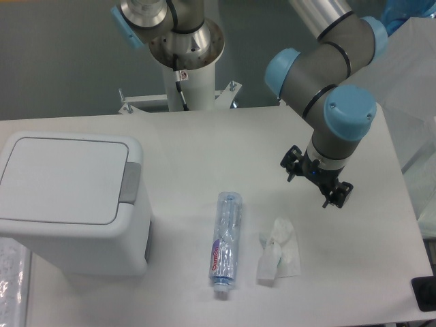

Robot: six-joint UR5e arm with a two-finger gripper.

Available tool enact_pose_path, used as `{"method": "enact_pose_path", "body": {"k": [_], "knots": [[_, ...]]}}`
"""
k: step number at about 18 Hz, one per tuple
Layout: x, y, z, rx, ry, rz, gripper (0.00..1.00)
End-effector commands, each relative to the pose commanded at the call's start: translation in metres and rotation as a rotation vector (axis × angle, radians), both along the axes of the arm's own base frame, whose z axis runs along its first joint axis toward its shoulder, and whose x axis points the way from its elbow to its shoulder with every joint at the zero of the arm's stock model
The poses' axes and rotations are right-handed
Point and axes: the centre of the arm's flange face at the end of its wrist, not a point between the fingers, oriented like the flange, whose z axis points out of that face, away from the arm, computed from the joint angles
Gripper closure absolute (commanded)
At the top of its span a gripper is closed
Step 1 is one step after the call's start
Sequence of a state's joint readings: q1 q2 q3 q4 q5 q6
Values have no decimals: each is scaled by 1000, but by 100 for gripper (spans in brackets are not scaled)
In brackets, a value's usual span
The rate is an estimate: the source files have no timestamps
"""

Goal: Open the trash can

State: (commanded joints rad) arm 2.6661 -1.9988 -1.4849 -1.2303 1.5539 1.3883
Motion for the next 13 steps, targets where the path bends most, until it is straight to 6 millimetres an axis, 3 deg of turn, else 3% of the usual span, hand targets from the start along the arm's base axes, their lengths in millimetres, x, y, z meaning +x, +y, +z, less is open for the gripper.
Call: {"method": "enact_pose_path", "body": {"k": [8, 13], "knots": [[-2, 3, 5, 74, -7, 13, 0], [5, 11, 10, 127, -43, 171, 0]]}}
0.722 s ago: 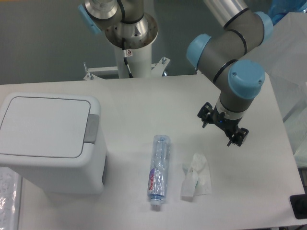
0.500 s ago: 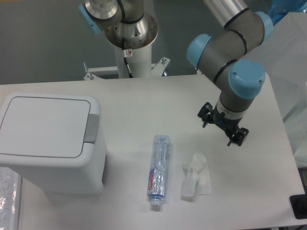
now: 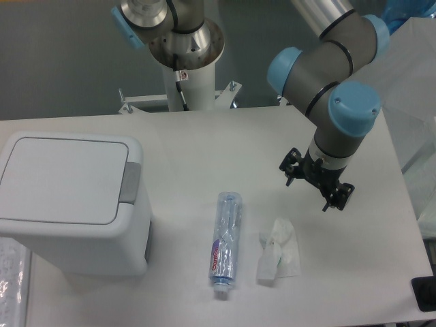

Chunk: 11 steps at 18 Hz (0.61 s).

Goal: Open the trash can

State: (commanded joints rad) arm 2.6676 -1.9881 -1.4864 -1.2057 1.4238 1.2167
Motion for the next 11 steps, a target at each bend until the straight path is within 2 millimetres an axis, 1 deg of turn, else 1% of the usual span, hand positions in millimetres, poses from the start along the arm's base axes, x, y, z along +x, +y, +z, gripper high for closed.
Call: {"method": "enact_pose_path", "body": {"k": [2, 5, 7, 9, 10, 11], "knots": [[7, 8, 10, 62, -29, 60, 0], [20, 19, 37, 178, -93, 188, 0], [29, 34, 47, 285, -202, 290, 0], [35, 45, 60, 367, -293, 360, 0], [40, 50, 67, 387, -315, 377, 0], [50, 57, 74, 391, -321, 379, 0]]}}
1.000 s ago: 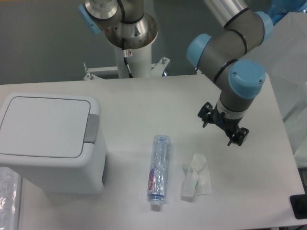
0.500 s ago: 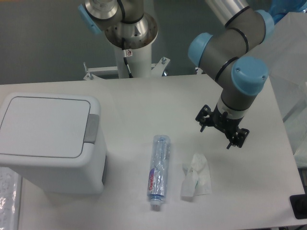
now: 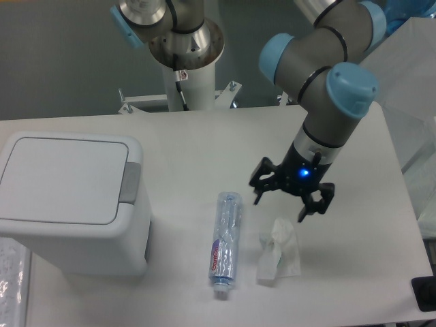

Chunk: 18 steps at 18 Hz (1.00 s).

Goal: Open the trash can
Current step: 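Move the open gripper over the bottle toward the trash can lid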

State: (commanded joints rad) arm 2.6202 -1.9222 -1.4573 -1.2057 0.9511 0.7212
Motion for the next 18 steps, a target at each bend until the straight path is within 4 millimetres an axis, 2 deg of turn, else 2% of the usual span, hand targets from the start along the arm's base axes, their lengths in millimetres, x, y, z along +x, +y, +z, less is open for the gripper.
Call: {"method": "enact_pose_path", "body": {"k": [2, 7, 11, 18], "knots": [[22, 13, 11, 1, -6, -6, 0], [72, 30, 51, 29, 4, -25, 0], [94, 36, 79, 58, 2, -11, 0], [122, 50, 80, 60, -18, -43, 0]]}}
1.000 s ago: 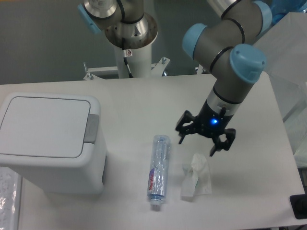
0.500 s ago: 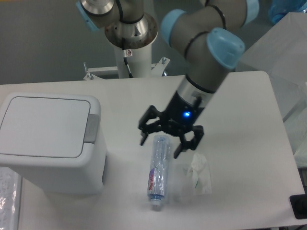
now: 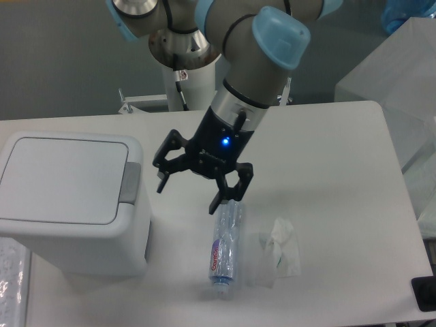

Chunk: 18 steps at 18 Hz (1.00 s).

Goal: Open the trash can
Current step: 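Move the open gripper over the bottle toward the trash can lid, then press the gripper finger against the lid's edge to tip it open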

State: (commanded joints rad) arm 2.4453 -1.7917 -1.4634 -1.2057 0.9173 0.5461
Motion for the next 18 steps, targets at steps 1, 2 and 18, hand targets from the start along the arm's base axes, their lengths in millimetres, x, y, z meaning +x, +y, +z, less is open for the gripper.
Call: {"method": "enact_pose_path", "body": {"k": [1, 2, 18], "knots": [[7, 3, 1, 1, 1, -11, 0], [11, 5, 2, 1, 2, -17, 0], [17, 7, -19, -11, 3, -34, 0]]}}
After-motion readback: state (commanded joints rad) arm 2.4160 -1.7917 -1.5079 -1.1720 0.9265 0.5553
